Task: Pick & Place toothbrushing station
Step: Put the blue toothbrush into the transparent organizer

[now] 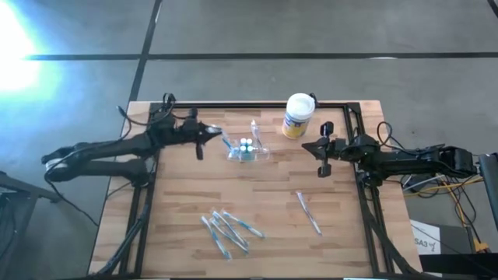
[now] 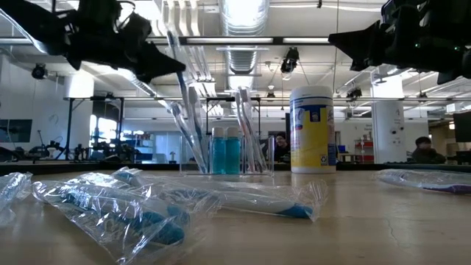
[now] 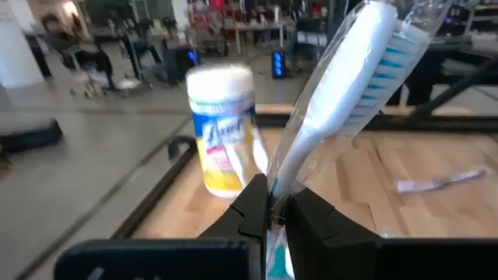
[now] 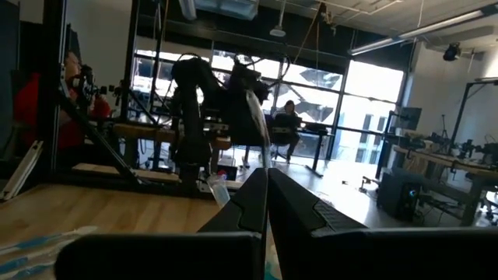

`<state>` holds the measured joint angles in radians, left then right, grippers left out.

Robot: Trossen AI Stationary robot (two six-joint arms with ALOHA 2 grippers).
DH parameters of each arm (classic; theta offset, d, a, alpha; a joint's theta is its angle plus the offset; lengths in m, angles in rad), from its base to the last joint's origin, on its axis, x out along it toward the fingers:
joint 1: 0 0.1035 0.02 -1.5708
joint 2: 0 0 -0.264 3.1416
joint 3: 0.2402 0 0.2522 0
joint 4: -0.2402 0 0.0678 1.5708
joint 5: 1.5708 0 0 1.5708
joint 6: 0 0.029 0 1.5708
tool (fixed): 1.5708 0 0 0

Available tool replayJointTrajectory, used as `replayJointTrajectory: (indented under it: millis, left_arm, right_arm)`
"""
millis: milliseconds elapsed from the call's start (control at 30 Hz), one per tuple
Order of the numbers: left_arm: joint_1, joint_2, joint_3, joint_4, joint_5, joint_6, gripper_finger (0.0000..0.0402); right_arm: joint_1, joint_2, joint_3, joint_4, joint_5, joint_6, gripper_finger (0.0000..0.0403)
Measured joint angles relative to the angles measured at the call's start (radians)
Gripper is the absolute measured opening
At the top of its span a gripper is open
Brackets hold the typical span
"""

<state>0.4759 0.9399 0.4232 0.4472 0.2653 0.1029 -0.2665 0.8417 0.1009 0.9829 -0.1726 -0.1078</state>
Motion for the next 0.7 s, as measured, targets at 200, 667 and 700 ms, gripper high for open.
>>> replayJointTrajectory:
  millis: [200, 667, 700]
  left_arm:
    - [0.003, 0.131, 0.004, 0.094, 0.041, -0.009, 0.0025]
    - [0.009, 0.396, 0.002, 0.264, 0.056, -0.061, 0.0025]
    - [0.009, 0.413, 0.002, 0.271, 0.056, -0.064, 0.0025]
  right_arm:
    - [0.000, 0.000, 0.000, 0.000, 0.000, -0.005, 0.0008]
    - [0.000, 0.000, 0.004, -0.003, -0.001, 0.003, 0.0008]
    - [0.000, 0.000, 0.004, -0.004, -0.002, 0.003, 0.0008]
